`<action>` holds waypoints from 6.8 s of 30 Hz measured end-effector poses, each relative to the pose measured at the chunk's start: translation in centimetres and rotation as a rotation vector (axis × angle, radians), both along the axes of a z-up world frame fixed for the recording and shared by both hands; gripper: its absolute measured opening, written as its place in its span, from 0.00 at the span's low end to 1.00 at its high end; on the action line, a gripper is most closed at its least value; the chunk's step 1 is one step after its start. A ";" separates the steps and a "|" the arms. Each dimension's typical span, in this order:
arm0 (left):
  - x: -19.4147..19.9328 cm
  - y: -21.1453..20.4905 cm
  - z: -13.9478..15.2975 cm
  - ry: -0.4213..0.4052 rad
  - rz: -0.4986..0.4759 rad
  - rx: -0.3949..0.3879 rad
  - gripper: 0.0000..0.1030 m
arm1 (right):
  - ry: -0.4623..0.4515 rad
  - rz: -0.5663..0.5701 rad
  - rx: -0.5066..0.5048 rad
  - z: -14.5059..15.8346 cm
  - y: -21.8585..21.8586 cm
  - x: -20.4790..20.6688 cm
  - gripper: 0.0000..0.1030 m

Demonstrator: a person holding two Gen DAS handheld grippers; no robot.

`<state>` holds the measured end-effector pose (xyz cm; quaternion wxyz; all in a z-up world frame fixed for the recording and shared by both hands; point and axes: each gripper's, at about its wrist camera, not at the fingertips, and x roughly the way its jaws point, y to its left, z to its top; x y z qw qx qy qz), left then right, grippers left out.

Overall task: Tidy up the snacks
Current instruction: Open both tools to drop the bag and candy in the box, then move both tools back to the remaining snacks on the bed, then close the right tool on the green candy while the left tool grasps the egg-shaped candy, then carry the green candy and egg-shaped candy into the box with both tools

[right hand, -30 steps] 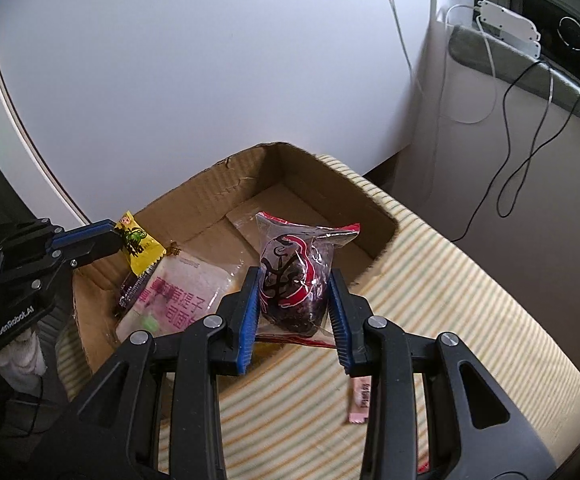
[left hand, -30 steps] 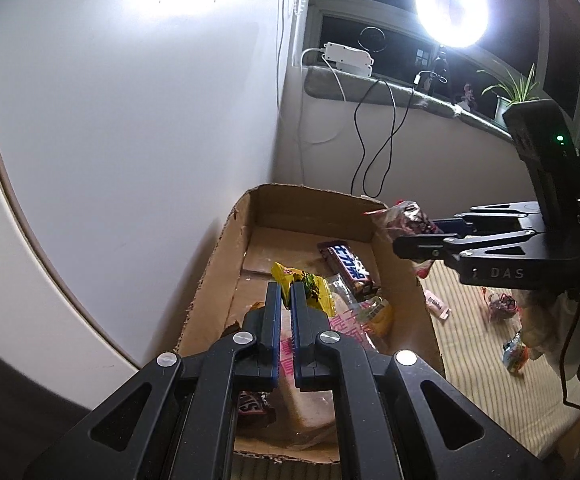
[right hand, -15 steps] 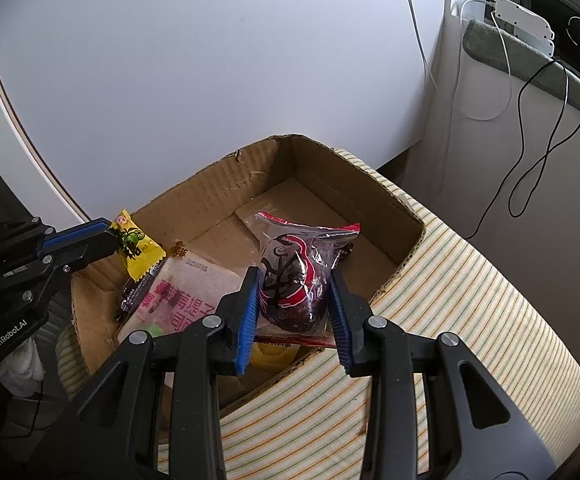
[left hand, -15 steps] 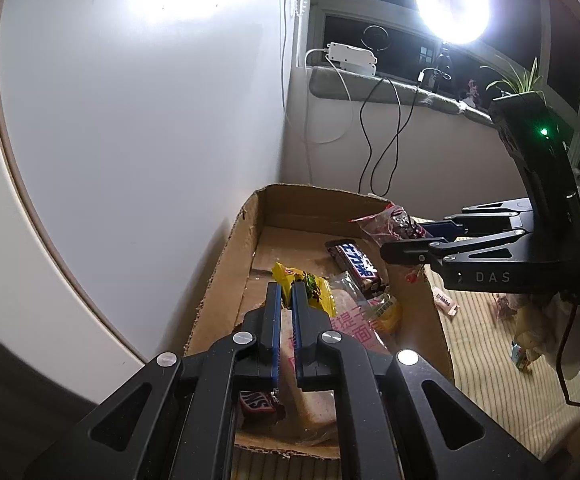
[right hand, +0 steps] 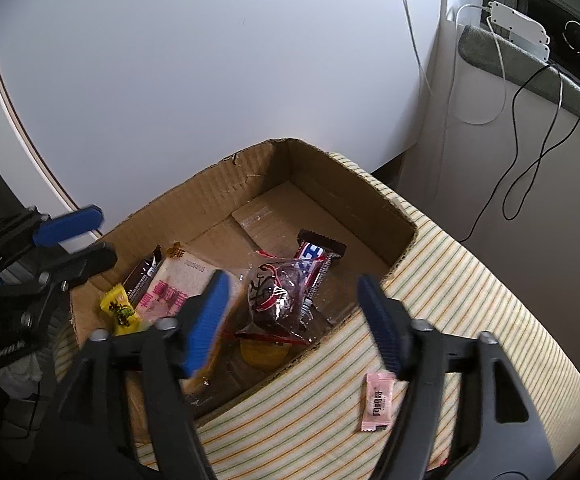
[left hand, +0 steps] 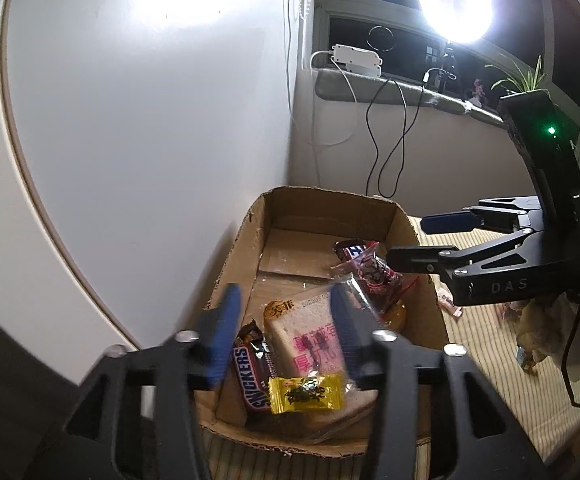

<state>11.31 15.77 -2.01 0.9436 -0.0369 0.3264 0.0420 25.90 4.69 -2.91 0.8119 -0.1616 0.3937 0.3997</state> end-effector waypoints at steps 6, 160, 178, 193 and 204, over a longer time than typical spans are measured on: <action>-0.3 -0.5 0.3 -0.011 0.011 0.027 0.68 | -0.017 -0.023 -0.005 0.5 -0.7 0.1 0.81; -0.8 -12.9 -1.2 0.045 -0.290 -0.096 0.34 | -0.016 -0.230 0.008 2.0 -19.8 -5.8 0.25; -2.0 -4.3 -1.4 0.027 -0.108 -0.094 0.34 | -0.040 -0.058 0.018 2.7 -7.7 -4.1 0.25; -1.7 -2.3 -1.8 0.031 -0.059 -0.086 0.34 | -0.023 -0.001 -0.006 1.3 -1.3 -1.6 0.25; -1.6 -2.5 -1.8 0.031 -0.061 -0.072 0.37 | 0.011 0.008 -0.003 0.5 -0.2 -0.4 0.25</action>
